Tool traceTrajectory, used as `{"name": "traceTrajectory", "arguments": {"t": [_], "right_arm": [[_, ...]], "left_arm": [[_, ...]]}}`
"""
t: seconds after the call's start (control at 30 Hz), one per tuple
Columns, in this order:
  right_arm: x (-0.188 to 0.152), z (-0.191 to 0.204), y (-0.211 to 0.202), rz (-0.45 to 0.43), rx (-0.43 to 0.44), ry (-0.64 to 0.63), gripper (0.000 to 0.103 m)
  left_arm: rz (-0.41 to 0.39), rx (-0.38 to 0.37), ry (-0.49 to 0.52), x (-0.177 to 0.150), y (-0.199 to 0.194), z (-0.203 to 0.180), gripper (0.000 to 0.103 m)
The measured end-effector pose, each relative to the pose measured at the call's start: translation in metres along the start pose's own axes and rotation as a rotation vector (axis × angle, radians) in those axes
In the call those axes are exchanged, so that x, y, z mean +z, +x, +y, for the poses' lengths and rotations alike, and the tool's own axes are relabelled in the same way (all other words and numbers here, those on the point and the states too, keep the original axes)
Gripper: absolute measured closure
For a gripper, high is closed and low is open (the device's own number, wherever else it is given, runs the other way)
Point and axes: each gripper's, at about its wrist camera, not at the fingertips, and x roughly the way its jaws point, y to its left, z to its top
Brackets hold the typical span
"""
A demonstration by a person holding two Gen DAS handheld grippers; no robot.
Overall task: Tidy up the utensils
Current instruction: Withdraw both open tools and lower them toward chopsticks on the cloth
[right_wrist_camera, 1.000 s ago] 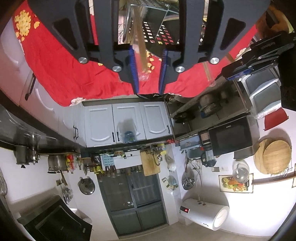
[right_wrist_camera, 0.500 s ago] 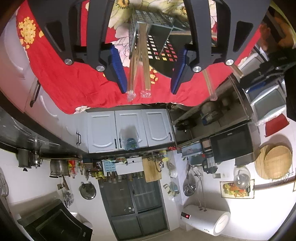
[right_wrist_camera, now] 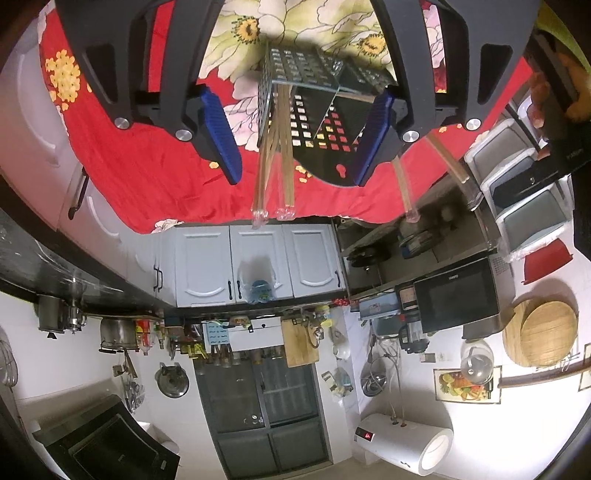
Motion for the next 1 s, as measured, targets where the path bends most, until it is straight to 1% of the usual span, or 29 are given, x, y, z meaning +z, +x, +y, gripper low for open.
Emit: {"name": "traceTrajectory", "arguments": {"t": [0.23, 0.43, 0.67, 1.0], "right_arm": [[-0.006, 0.005, -0.010, 0.011, 0.012, -0.015, 0.042], [-0.011, 0.007, -0.014, 0.026, 0.016, -0.021, 0.042], [-0.019, 0.010, -0.016, 0.057, 0.023, -0.032, 0.042], [-0.034, 0.012, -0.019, 0.097, 0.034, -0.041, 0.042]], "left_arm": [[0.010, -0.013, -0.013, -0.009, -0.008, 0.000, 0.010], [0.036, -0.023, -0.023, -0.019, -0.012, 0.000, 0.010], [0.078, -0.032, -0.040, -0.033, -0.011, 0.001, 0.010], [0.141, -0.040, -0.016, -0.055, -0.005, -0.005, 0.010]]}}
